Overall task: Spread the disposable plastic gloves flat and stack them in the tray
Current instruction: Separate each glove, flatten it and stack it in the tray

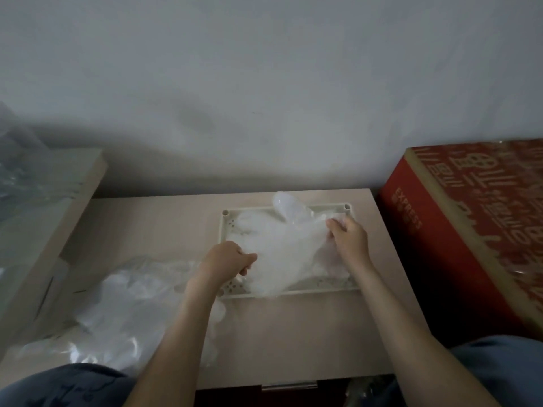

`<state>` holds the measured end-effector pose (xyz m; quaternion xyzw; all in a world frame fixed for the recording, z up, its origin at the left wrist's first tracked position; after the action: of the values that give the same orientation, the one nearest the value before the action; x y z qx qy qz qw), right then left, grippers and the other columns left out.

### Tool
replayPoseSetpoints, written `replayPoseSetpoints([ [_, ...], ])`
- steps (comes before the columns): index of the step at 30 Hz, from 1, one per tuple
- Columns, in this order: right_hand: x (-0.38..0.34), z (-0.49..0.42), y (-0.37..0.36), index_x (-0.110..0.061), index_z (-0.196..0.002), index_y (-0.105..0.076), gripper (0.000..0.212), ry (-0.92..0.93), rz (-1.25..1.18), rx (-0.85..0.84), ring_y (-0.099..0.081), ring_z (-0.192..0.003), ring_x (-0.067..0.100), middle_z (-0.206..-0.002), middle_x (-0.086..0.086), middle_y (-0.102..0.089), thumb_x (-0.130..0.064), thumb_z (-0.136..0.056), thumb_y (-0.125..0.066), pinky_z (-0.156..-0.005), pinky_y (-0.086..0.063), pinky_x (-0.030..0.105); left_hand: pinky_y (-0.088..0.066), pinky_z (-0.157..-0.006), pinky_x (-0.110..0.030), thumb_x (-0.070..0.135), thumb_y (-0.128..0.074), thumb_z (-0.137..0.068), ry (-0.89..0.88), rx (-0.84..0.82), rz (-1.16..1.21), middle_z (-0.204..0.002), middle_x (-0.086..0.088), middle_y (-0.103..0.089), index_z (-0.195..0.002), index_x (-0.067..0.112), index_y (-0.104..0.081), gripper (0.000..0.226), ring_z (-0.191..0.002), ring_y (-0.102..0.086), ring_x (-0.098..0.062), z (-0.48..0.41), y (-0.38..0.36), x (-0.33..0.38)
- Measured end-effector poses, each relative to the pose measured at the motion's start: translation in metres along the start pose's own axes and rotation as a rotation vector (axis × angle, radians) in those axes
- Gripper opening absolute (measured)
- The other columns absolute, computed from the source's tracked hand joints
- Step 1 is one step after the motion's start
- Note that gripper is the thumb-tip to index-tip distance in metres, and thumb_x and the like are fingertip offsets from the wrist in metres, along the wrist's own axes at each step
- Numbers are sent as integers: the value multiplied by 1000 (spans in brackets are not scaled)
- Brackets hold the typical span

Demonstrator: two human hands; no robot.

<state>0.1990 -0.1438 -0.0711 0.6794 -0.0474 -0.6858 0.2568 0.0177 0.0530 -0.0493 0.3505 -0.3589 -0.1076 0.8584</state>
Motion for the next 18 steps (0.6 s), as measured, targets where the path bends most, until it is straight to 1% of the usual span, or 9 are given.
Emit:
replayPoseSetpoints([
  [3, -3, 2, -3, -19, -73, -58, 22, 62, -11, 9, -52, -62, 1, -66, -7, -59, -20, -94, -55, -63, -40, 15, -47, -62, -28, 35, -57, -89, 37, 21, -120, -70, 3, -65, -72, 11, -63, 30, -70, -61, -18, -3, 2, -1],
  [5, -6, 4, -4, -24, -72, -55, 24, 94, -2, 11, -51, -60, 1, -65, -8, -57, -21, -95, -53, -65, -40, 19, -44, -73, -29, 39, -54, -91, 68, 78, -212, -96, -6, -67, -94, 9, -61, 31, -91, -61, -23, -4, 4, 2],
  [7, -8, 3, -7, -22, -72, -54, 23, 103, 50, 5, -54, -63, 10, -66, -3, -58, -23, -95, -53, -69, -41, 28, -41, -89, -35, 42, -50, -94, 64, 218, -357, -123, -13, -55, -125, 7, -49, 47, -114, -51, -30, -1, 7, 9],
  [8, -7, 2, -9, -17, -77, -56, 20, 100, 80, 2, -57, -67, 16, -68, 1, -60, -25, -95, -53, -71, -43, 32, -38, -96, -38, 44, -48, -94, 26, 306, -418, -130, -14, -48, -134, 8, -40, 54, -121, -45, -31, 3, 7, 17],
  [10, -5, 1, -12, -9, -92, -58, 19, 93, 126, 4, -61, -78, 27, -78, 7, -65, -27, -95, -53, -73, -45, 36, -27, -107, -40, 50, -44, -94, -162, 443, -468, -145, -12, -34, -139, 14, -35, 58, -133, -32, -31, 10, 1, 38],
  [12, -4, 1, -13, -7, -100, -57, 21, 98, 162, 7, -62, -89, 32, -91, 11, -67, -27, -96, -52, -71, -42, 33, -8, -116, -43, 55, -35, -95, -383, 385, -511, -158, -6, -13, -145, 24, -28, 60, -145, -10, -25, 11, -19, 53],
  [14, -5, 1, -14, -5, -110, -54, 24, 112, 231, -2, -59, -101, 32, -107, 15, -65, -26, -98, -49, -72, -36, 28, 7, -116, -47, 58, -28, -96, -487, 244, -599, -161, -3, 4, -150, 31, -17, 62, -147, 7, -23, 6, -43, 54],
  [16, -10, 1, -13, -3, -123, -49, 33, 150, 315, 30, -56, -108, 34, -117, 17, -61, -22, -97, -51, -76, -39, 31, 12, -114, -51, 61, -25, -95, -480, 140, -676, -160, -4, 14, -151, 35, -7, 64, -146, 16, -24, -5, -59, 44],
  [18, -17, 0, -14, 0, -130, -47, 47, 298, 540, 157, -54, -113, 39, -123, 20, -57, -21, -90, -61, -87, -43, 41, 14, -114, -52, 63, -26, -93, -423, 65, -701, -158, -5, 20, -151, 35, 0, 69, -144, 21, -25, -14, -68, 34],
])
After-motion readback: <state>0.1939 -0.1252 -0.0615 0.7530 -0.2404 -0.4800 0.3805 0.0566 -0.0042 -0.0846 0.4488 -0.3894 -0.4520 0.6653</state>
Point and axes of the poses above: each hand's wrist, its own z-axis away from the middle knuckle, its own y-axis out of the back of the hand, x = y × z, the point moved 5 cm from there along -z, towards the middle knuckle
